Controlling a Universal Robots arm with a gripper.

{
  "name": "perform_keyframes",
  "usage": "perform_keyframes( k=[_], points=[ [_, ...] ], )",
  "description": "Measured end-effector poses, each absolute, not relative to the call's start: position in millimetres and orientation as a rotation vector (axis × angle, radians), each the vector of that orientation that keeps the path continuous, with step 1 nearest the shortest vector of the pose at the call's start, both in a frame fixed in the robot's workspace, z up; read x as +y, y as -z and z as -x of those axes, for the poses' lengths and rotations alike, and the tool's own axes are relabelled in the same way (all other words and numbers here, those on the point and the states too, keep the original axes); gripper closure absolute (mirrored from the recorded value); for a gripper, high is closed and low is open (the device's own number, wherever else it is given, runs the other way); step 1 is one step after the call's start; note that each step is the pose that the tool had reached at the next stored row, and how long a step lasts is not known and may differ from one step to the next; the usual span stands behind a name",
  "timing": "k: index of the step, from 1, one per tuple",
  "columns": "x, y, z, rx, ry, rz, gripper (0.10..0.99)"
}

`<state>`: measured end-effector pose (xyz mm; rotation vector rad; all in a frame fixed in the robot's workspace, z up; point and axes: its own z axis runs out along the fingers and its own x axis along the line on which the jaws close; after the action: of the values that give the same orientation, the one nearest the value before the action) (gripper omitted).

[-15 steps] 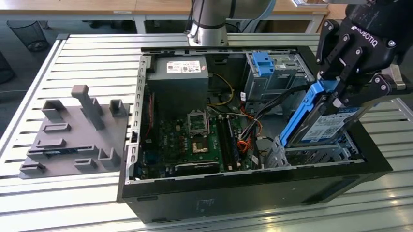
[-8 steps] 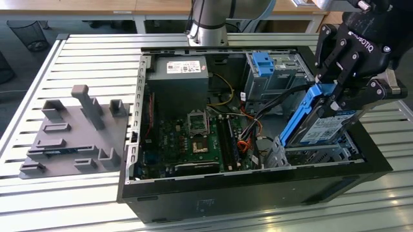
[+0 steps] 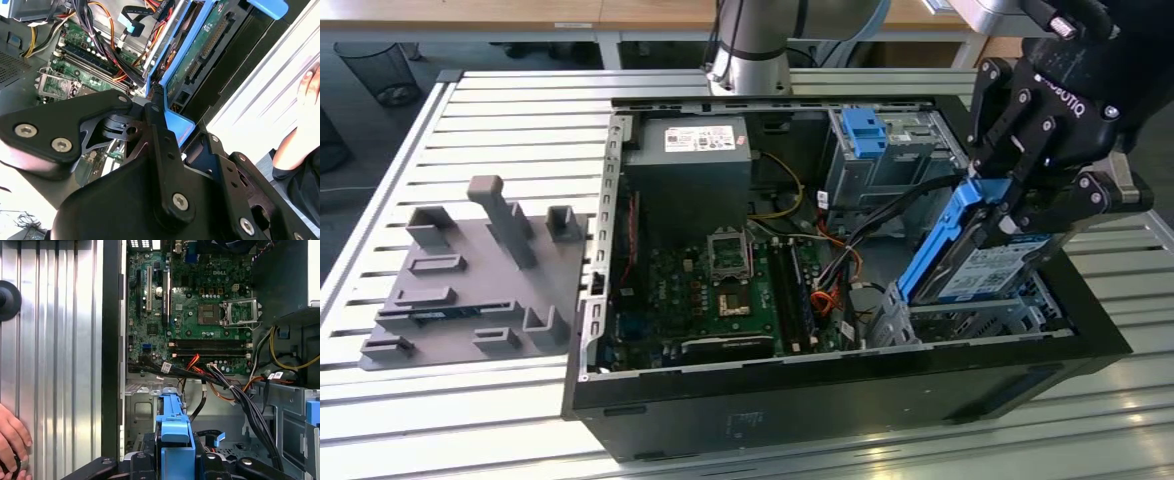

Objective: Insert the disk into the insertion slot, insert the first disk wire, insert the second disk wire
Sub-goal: 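Insert the disk into the insertion slot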

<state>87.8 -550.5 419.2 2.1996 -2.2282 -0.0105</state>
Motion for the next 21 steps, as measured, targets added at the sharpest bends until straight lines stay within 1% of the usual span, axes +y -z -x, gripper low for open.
perform_keyframes(
  k=[21],
  points=[
    [-550,-404,-88,-2.228,0.010,-2.200,0.722]
  ],
)
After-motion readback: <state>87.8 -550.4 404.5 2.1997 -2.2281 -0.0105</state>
